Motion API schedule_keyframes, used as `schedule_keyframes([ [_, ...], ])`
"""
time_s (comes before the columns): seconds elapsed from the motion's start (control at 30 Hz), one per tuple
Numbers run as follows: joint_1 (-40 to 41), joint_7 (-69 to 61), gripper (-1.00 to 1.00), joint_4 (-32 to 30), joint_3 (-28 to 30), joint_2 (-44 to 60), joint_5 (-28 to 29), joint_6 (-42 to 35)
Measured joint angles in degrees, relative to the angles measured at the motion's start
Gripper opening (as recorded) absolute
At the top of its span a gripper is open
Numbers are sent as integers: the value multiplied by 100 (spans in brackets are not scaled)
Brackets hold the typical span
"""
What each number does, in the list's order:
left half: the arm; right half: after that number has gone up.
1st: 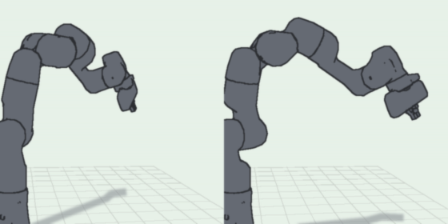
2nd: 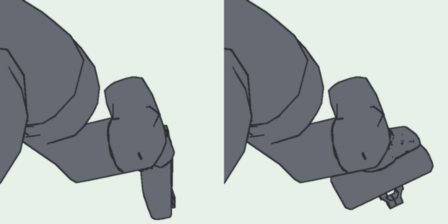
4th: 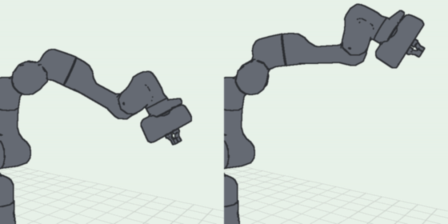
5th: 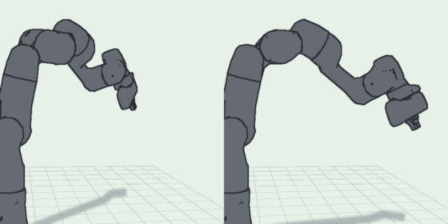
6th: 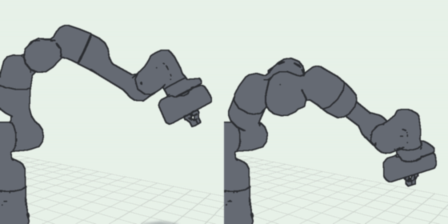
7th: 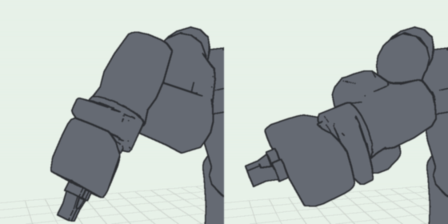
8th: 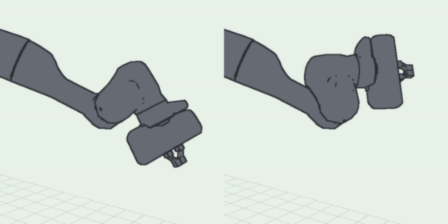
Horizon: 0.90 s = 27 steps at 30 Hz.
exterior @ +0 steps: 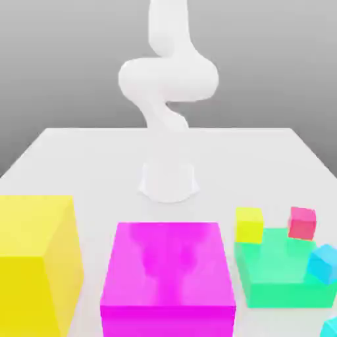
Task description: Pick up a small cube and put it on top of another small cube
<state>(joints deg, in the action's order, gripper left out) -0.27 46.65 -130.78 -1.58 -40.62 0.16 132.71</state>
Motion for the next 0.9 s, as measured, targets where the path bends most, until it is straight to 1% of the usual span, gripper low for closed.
schedule_keyframes([
  [0.3, -123, 393, 0, 362, -613, 1893, 191, 341],
  [0.57, -372, 890, 0, 680, -1082, 3562, 576, 631],
  [0.9, -992, 1517, 0, 1082, -1270, 5661, 1075, 982],
])
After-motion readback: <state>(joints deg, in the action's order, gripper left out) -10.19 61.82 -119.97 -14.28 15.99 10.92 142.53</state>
